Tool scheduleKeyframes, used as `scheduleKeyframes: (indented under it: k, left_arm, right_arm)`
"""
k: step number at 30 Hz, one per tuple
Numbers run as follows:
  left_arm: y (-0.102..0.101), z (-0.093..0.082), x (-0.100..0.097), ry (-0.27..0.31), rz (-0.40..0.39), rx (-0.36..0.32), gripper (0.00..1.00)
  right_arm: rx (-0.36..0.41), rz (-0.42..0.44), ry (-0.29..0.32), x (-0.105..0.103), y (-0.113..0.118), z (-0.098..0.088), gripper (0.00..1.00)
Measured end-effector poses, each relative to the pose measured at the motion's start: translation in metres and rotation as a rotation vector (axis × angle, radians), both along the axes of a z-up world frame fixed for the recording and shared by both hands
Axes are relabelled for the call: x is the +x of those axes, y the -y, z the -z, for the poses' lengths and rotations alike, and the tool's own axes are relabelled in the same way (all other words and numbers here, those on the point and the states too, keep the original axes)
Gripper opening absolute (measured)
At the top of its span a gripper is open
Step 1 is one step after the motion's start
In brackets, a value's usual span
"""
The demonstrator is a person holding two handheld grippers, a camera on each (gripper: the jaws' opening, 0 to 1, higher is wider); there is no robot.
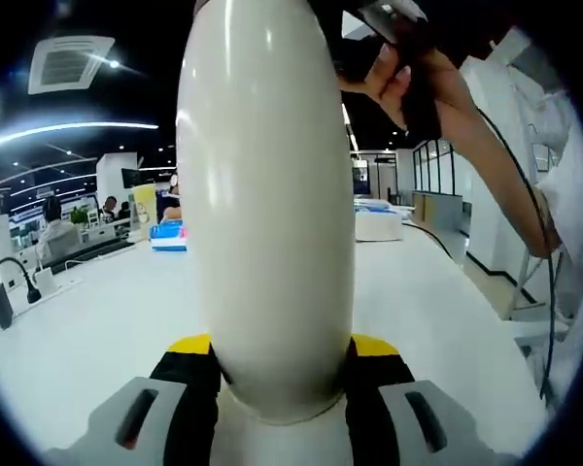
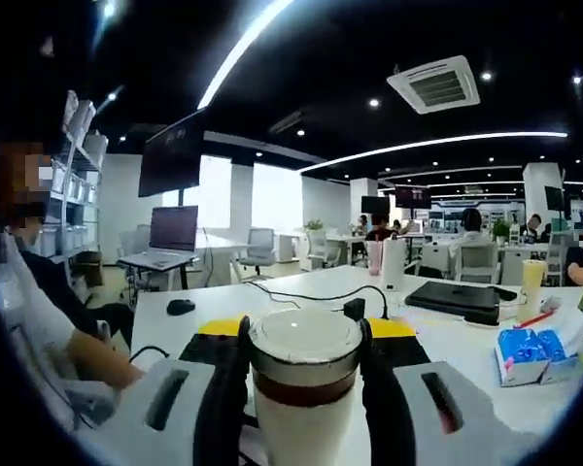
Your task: Grasp the water cup twist off the cup lid place the cup lid on the table
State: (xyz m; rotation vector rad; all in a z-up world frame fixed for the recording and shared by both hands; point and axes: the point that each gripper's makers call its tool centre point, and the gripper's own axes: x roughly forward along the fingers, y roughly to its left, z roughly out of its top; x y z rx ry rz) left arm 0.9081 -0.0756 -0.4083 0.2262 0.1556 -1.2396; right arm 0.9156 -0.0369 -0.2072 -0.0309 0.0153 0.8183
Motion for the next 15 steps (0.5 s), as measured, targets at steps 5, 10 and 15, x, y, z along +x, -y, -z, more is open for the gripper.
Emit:
scheduleKeyframes:
  k: [5, 10, 15]
  left_arm:
    - [-0.0004, 0.0006, 0.0013, 0.000, 0.000, 0.000, 0.51]
    - [-0.0004, 0.0009, 0.0014, 0.002, 0.000, 0.001, 0.51]
    - [0.0003, 0.0012, 0.0012, 0.005, 0.001, 0.003, 0.51]
  right_arm:
    - [-0.012, -0.056, -0.014, -0.0013, -0.0021, 0.0012, 0.47]
    - [-0.002, -0.143, -0.016, -0.0061, -0.0046, 0.0022, 0.47]
    - [-0.019, -0.234, -0.034, -0.0089, -0.0045, 0.0030, 0.47]
